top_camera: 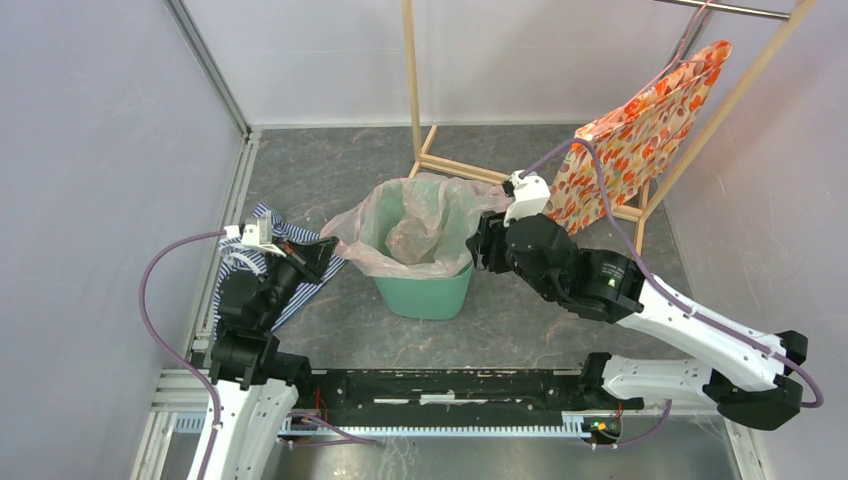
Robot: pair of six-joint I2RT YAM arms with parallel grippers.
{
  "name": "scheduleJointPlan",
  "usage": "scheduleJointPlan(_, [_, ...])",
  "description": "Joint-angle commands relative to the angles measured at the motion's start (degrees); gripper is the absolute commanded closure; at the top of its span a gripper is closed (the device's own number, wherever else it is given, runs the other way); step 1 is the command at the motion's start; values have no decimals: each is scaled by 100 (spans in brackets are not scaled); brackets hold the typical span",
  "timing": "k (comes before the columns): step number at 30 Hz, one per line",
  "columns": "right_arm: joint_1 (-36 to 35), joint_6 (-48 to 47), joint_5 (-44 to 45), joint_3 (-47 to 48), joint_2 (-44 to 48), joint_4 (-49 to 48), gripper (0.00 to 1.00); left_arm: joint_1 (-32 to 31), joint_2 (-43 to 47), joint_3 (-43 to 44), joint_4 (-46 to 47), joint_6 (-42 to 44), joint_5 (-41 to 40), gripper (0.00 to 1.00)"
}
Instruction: Put the trash bags into the trash bin
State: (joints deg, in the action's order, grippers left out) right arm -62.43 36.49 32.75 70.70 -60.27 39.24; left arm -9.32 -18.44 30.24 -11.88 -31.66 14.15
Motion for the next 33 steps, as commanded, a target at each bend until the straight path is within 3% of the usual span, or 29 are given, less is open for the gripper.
scheduleJointPlan(1, [19, 202, -476, -231, 233, -469, 46, 28, 107, -61, 173, 354, 152, 98])
scheduleJointPlan(3, [14, 259, -570, -345, 295, -476, 50, 27, 132, -85, 175, 347, 157, 98])
scheduleJointPlan(7, [21, 315, -752, -508, 449, -563, 69, 35, 204, -130, 175, 304, 158, 98])
scheduleJointPlan(11, [12, 339, -949, -462, 525, -510, 100, 31, 295, -67, 11, 119, -27, 98])
scheduleJointPlan(17, [14, 329, -1342, -449, 696, -455, 100, 35, 108, 358, -933, -288, -501, 98])
scheduleJointPlan(23, [13, 310, -1443, -890, 915, -347, 100, 35, -282, 612, -1831, -944, -202, 98])
scheduleJointPlan(33, [-63, 106, -1627, -1596, 943, -509, 100, 33, 388, 10, -1279, -1030, 804, 98])
